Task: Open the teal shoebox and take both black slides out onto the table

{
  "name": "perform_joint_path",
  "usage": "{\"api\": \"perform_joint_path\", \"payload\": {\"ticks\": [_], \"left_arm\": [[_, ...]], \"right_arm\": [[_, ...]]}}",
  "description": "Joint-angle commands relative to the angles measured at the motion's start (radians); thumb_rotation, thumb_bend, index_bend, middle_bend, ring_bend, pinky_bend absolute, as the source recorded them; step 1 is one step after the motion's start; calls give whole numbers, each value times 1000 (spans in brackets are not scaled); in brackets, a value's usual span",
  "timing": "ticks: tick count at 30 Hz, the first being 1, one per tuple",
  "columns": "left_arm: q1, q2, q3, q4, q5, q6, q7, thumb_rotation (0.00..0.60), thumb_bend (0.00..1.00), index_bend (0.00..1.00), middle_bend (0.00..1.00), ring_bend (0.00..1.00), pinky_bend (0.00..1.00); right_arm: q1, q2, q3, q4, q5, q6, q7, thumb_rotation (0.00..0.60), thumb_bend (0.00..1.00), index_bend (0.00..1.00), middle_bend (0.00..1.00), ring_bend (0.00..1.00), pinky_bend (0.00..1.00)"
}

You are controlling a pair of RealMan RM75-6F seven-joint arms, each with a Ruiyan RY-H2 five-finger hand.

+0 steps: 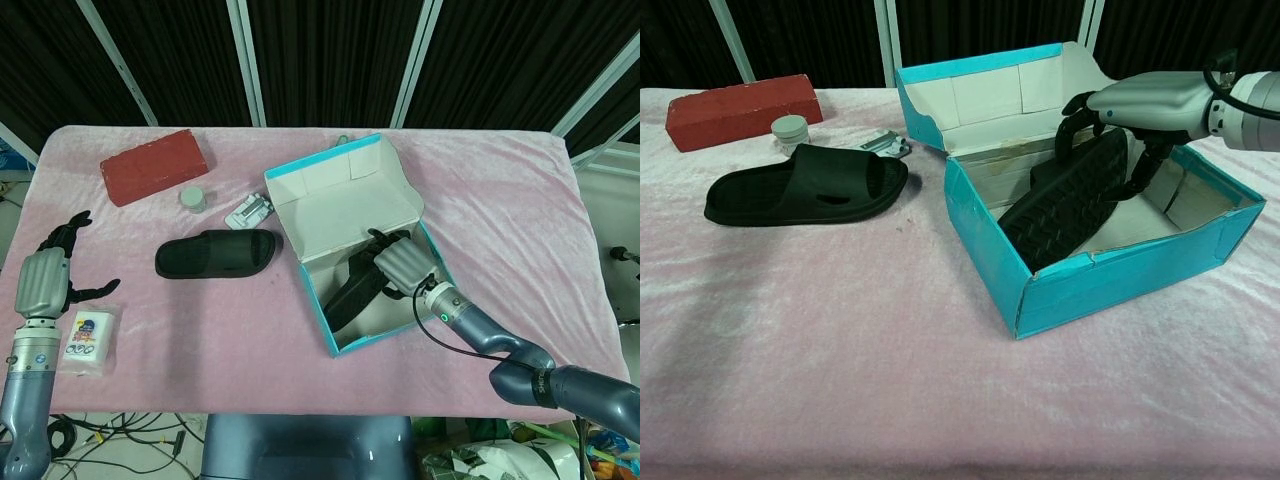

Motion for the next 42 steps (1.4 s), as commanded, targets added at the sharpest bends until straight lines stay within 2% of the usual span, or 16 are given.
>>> {"api": "perform_joint_path", "payload": {"ticks": [1, 6, 12, 14, 16, 21, 23, 27, 34, 42], "left_arm": [[2, -1, -3, 2, 4, 4, -1, 600, 0, 91, 174, 125, 255], [6, -1, -6, 0, 10, 6, 0, 600, 0, 90, 174, 125, 256], [14, 0, -10, -3, 16, 11, -1, 600, 0, 90, 174, 125, 272], [17, 0, -11, -3, 17, 13, -3, 600, 0, 90, 174, 125, 275], [20, 1, -14, -3, 19, 16, -6, 600, 0, 90, 175, 125, 275], [25, -1, -17, -2, 29, 25, -11, 600, 0, 90, 176, 125, 275], [27, -1, -18, -1, 32, 26, -12, 600, 0, 90, 176, 125, 275], [29, -4, -18, 1, 35, 23, -15, 600, 0, 90, 176, 125, 275], [32, -11, -19, 8, 48, 27, -18, 600, 0, 90, 176, 125, 275], [34, -20, -19, 15, 55, 25, -20, 600, 0, 87, 175, 125, 275]], "right_arm": [[2, -2, -1, -2, -2, 5, 11, 600, 182, 457, 349, 110, 243], [3, -1, -6, -4, -7, 14, 15, 600, 181, 476, 379, 138, 250], [4, -17, -17, 11, -3, 16, 22, 600, 193, 475, 310, 140, 298], [0, -25, -21, 21, -12, 30, 27, 600, 235, 475, 314, 156, 328], [-4, -33, -26, 31, -25, 47, 36, 600, 325, 491, 345, 197, 371], [-14, -51, -40, 56, -75, 100, 73, 600, 584, 672, 475, 325, 484], [-20, -53, -44, 58, -95, 127, 85, 600, 634, 715, 507, 353, 506], [-29, -39, -41, 36, -108, 164, 99, 600, 648, 753, 533, 370, 511], [-36, 6, -12, -27, -92, 199, 98, 600, 648, 757, 540, 371, 511], [-61, 114, 30, -139, -82, 267, 108, 600, 648, 757, 545, 371, 503]]}}
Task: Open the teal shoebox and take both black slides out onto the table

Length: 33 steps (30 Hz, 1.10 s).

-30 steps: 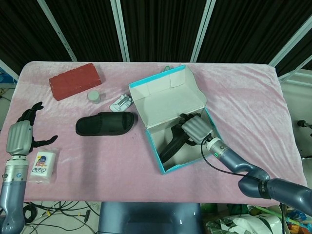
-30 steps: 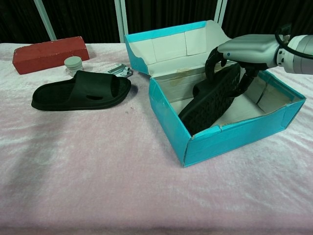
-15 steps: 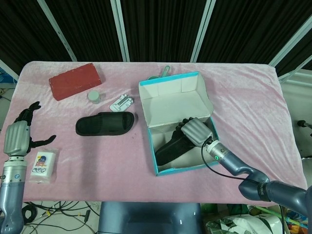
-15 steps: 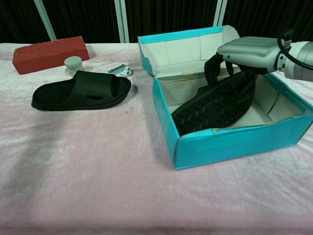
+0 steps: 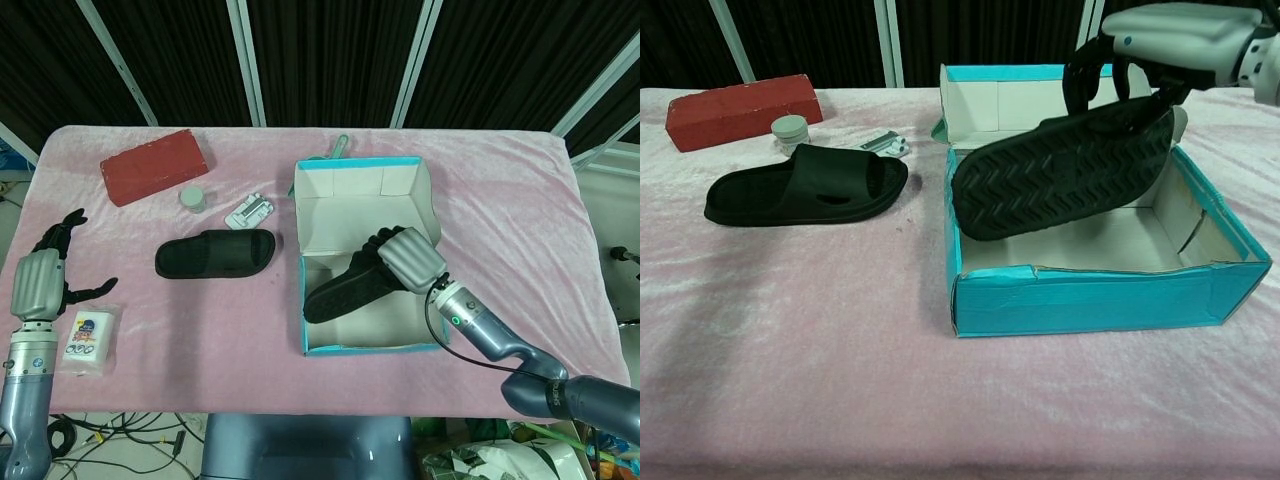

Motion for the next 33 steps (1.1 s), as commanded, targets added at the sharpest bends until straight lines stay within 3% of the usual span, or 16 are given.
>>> {"api": "perform_joint_path", "payload": {"ticks": [1, 9, 15, 23, 33], "left_arm": [[1, -1, -1, 2, 1, 0, -2, 600, 0, 87, 175, 125, 275], [12, 3, 3, -5, 16, 15, 2, 600, 0, 87, 175, 125, 275], [33, 13, 17, -30, 50, 49, 15, 600, 0, 88, 176, 125, 275], [58, 27, 40, -68, 106, 87, 33, 600, 0, 93, 175, 125, 275], [85, 34, 60, -109, 147, 118, 47, 600, 0, 93, 174, 125, 275]], "right_arm": [[-19, 52, 17, -49, -1, 39, 10, 600, 648, 757, 547, 371, 502], [-91, 173, 38, -107, 11, 137, 40, 600, 648, 759, 552, 371, 492], [-157, 204, 46, -39, 88, 174, 95, 600, 648, 759, 552, 371, 490], [-212, 153, 29, 160, 195, 117, 172, 600, 648, 759, 551, 372, 482], [-230, 36, 1, 441, 272, -43, 236, 600, 647, 759, 550, 371, 472]]}}
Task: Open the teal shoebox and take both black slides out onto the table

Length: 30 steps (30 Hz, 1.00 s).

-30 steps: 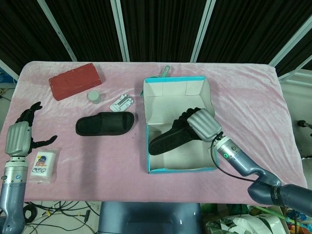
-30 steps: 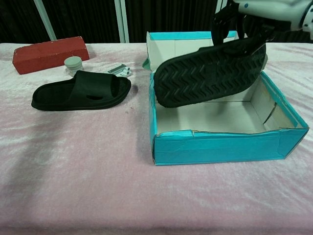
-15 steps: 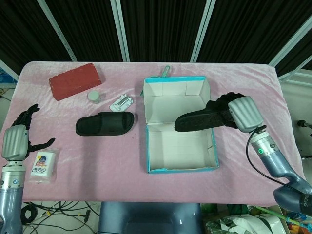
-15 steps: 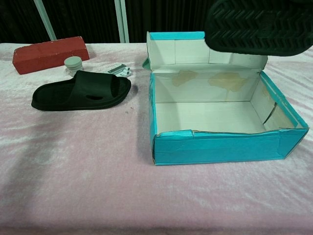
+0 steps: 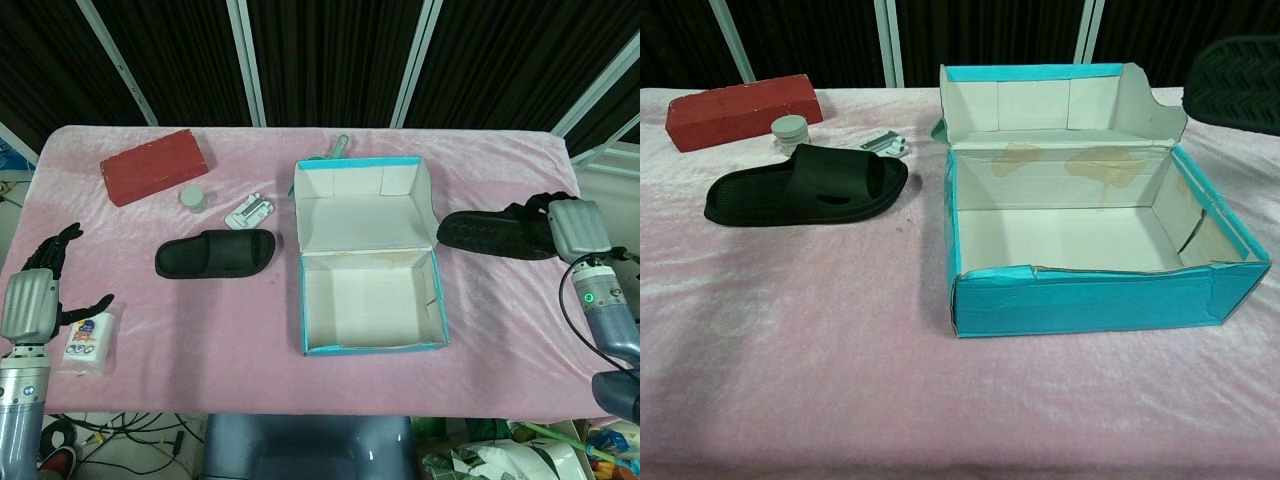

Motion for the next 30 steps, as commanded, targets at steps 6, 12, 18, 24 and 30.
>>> {"api": "perform_joint_path", "payload": {"ticks": [6, 12, 18, 24, 30], "left_arm": [[15, -2, 13, -12, 19, 12, 6, 600, 0, 91, 171, 125, 275], [21, -4, 12, -13, 25, 14, -1, 600, 0, 87, 168, 125, 275], [29, -3, 19, -10, 32, 11, -15, 600, 0, 86, 167, 125, 275], [38, -5, 23, 3, 34, 11, -33, 600, 0, 86, 167, 125, 275], [48, -5, 25, 18, 30, 13, -41, 600, 0, 86, 166, 125, 275]], "right_arm": [[12, -101, -20, 171, 6, -122, 62, 600, 648, 759, 551, 371, 467], [46, -136, -24, 204, -31, -152, 47, 600, 648, 759, 551, 371, 465], [81, -154, -12, 183, -52, -162, 24, 600, 647, 759, 551, 367, 464], [116, -154, 22, 113, -36, -177, 0, 600, 633, 759, 528, 334, 441], [135, -151, 33, 57, 37, -239, -98, 600, 456, 410, 276, 163, 323]]}}
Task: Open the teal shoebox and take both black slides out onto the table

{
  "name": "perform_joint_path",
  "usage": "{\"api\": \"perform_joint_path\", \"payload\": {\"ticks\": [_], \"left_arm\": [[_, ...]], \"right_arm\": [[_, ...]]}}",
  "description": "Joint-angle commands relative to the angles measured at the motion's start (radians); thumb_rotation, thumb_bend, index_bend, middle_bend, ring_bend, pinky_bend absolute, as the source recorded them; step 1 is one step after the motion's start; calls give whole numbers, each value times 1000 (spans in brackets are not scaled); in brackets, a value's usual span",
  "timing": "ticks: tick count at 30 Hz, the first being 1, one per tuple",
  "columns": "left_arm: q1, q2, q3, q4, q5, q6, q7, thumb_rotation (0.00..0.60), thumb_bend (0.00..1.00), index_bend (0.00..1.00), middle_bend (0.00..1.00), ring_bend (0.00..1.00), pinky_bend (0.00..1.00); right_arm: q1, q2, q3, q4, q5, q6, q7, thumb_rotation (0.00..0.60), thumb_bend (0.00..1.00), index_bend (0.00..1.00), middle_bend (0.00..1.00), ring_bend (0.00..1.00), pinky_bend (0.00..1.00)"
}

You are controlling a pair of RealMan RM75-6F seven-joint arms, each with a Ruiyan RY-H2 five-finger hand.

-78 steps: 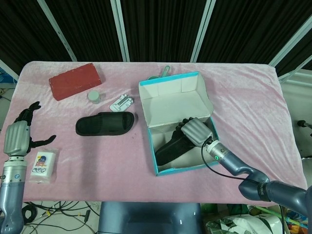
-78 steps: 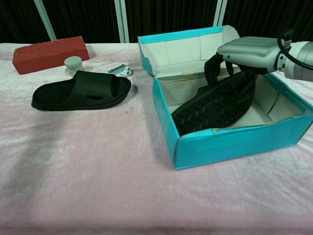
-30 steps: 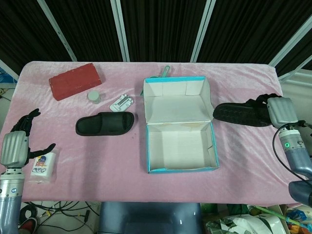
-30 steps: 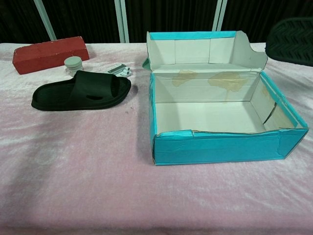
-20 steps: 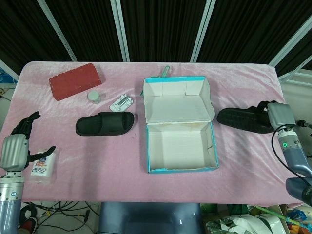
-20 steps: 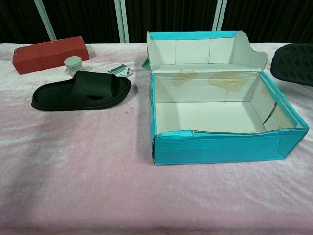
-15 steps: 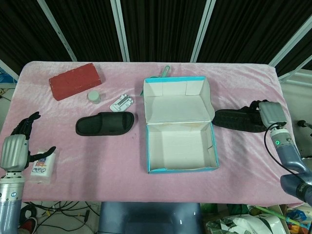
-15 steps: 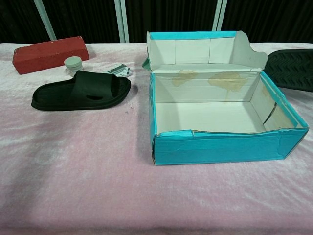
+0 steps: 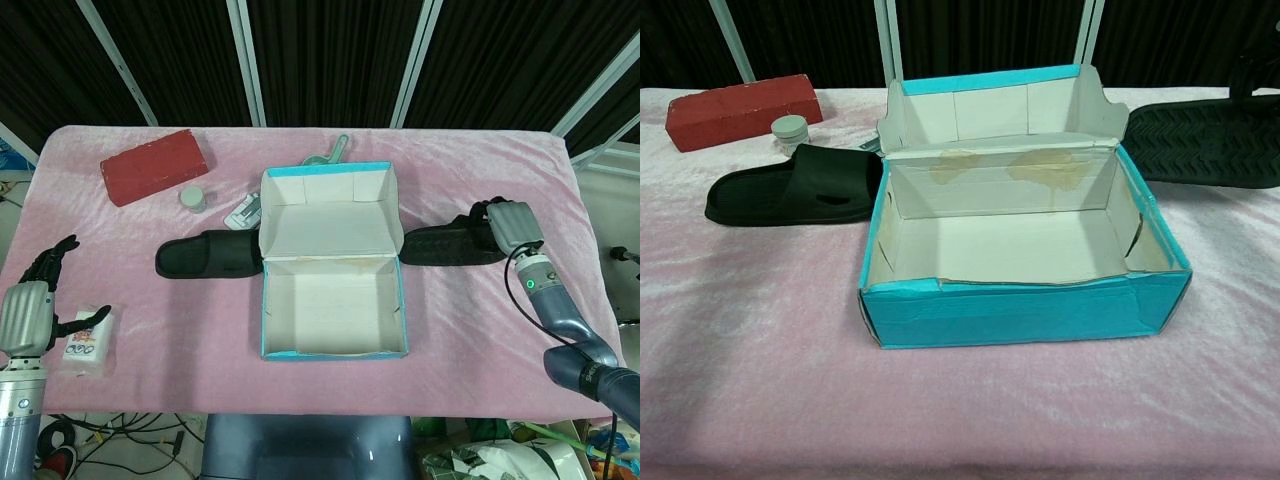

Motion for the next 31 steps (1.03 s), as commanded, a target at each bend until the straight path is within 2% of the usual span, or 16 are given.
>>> {"api": "perform_joint_path", "payload": {"ticks": [1, 3, 4, 6, 13, 17, 24, 31], "left_arm": [[4, 1, -1, 8, -2, 3, 5, 600, 0, 85, 166, 125, 275], [5, 2, -3, 8, -2, 4, 14, 600, 0, 84, 166, 125, 275], [5, 2, -3, 8, -2, 5, 19, 600, 0, 84, 165, 125, 275], [5, 2, -4, 10, -3, 5, 34, 600, 0, 84, 165, 125, 272], [12, -8, 4, 30, -8, 11, 89, 600, 0, 86, 166, 125, 252], [28, -27, 24, 54, -2, 16, 81, 600, 0, 97, 168, 125, 250], [90, -38, 81, 87, 35, 68, 87, 600, 0, 104, 168, 125, 234], [157, -48, 137, 104, 84, 123, 72, 600, 0, 108, 171, 125, 217]], "right_arm": [[9, 9, 13, -48, 71, -46, -63, 600, 419, 272, 191, 104, 282], [-4, 26, 24, -85, 103, -29, -82, 600, 377, 93, 80, 31, 237], [-13, 34, 28, -103, 111, -14, -85, 600, 368, 38, 41, 9, 226], [-39, 59, 36, -150, 119, 30, -85, 600, 366, 1, 8, 0, 218], [-166, 174, 31, -340, 64, 229, -49, 600, 366, 0, 3, 0, 215], [-258, 210, 9, -437, 17, 373, -38, 600, 366, 0, 46, 10, 215], [-402, 233, -65, -556, -50, 560, -112, 600, 367, 0, 61, 9, 214], [-511, 190, -129, -577, -80, 675, -198, 600, 360, 0, 55, 2, 214]]}}
